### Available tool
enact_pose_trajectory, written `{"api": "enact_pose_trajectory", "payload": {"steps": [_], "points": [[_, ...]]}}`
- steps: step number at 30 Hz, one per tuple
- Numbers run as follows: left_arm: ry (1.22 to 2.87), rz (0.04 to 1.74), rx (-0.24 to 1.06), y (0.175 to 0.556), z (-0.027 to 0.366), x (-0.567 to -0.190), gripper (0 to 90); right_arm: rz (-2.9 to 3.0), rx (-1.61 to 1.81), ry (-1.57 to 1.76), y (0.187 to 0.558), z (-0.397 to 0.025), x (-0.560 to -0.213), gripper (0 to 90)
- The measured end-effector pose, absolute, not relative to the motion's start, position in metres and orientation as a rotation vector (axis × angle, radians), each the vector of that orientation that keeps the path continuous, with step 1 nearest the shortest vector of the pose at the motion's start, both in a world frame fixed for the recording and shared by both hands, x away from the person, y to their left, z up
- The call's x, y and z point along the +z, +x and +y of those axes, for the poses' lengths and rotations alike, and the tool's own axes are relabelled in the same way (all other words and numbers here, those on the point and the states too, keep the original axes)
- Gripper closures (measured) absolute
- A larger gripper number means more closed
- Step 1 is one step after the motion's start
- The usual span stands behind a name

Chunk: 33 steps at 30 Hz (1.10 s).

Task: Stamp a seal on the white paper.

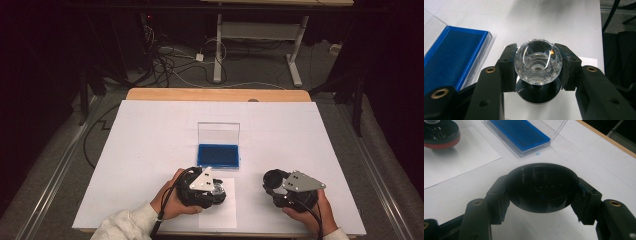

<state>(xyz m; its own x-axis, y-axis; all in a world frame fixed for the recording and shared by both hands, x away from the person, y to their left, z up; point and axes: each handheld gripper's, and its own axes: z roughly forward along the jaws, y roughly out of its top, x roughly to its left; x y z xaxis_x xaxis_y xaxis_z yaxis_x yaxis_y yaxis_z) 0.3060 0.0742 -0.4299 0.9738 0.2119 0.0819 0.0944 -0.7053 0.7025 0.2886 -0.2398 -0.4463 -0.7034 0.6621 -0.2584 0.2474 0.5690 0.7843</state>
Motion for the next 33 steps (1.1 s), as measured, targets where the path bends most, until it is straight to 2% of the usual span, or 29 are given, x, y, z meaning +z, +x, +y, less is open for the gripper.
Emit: {"api": "enact_pose_trajectory", "payload": {"steps": [33], "points": [[2.389,0.192,0.164,0.306,0.071,-0.440,54.5,2.277,1.016,0.717,0.289,-0.239,-0.447,38.4]]}}
